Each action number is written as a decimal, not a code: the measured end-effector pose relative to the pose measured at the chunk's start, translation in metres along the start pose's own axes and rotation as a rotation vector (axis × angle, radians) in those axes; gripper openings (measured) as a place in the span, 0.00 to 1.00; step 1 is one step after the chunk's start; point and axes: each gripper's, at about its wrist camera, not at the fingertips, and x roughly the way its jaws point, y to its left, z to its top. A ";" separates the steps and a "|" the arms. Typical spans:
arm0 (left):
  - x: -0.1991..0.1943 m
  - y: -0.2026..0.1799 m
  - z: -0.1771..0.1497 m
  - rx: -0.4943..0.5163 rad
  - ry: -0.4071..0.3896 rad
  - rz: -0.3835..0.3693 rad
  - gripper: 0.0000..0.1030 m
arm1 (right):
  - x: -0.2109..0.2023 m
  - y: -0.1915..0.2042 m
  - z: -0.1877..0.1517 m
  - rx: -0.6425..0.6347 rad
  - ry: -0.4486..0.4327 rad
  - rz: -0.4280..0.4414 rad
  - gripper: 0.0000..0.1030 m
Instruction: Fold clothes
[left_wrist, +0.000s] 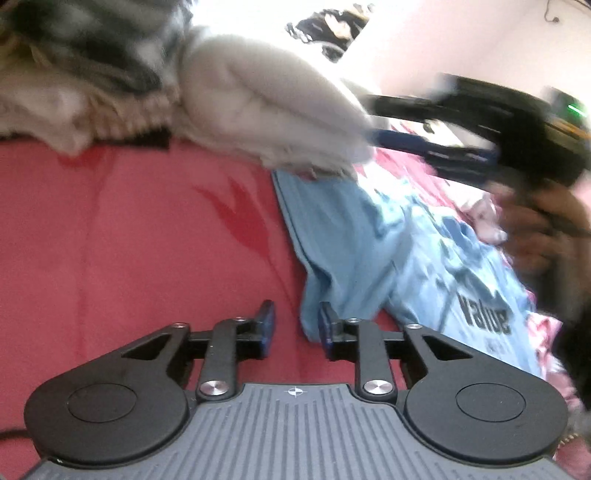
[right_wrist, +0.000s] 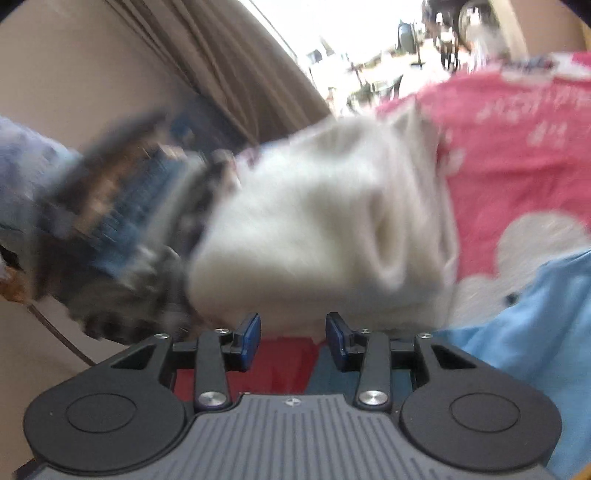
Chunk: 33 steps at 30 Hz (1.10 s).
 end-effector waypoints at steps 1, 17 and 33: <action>-0.002 0.001 0.004 0.001 -0.014 0.008 0.25 | -0.020 0.003 0.002 -0.008 -0.032 0.005 0.42; 0.068 -0.021 0.067 0.173 0.015 0.103 0.34 | -0.153 0.035 -0.123 0.002 0.185 -0.134 0.41; 0.048 -0.026 0.056 0.387 -0.153 0.378 0.30 | -0.195 -0.045 -0.160 0.347 0.046 -0.375 0.40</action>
